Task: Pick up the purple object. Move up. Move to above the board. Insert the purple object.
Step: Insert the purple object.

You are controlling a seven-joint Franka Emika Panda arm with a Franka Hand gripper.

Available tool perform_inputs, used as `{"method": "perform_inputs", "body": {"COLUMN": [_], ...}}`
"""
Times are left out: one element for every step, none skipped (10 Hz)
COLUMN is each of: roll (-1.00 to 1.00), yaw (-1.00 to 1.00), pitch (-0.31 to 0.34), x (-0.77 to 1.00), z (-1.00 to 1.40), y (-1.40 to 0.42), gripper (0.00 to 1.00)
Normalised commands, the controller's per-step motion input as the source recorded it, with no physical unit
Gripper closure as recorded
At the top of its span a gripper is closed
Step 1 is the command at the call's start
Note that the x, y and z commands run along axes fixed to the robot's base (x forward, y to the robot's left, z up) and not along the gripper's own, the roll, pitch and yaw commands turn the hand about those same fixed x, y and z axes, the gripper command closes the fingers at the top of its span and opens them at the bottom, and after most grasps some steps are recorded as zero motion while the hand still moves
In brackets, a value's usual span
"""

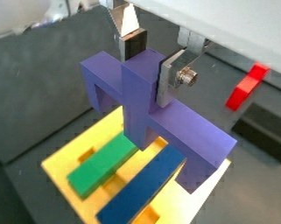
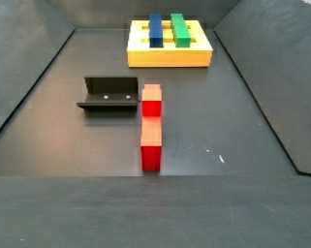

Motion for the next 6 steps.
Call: {"method": "perform_inputs", "body": {"roll": [0.01, 0.00, 0.02, 0.10, 0.11, 0.06], "yaw": [0.11, 0.13, 0.05, 0.00, 0.01, 0.04], "pitch": [-0.043, -0.074, -0.087, -0.060, 0.000, 0.000], "x": [0.03, 0.02, 0.00, 0.00, -0.04, -0.07], "z": [-0.71, -0.69, -0.65, -0.51, -0.18, -0.09], "y": [-0.52, -0.47, -0.29, -0.09, -0.02, 0.00], "gripper": [1.00, 1.00, 1.00, 1.00, 1.00, 1.00]}}
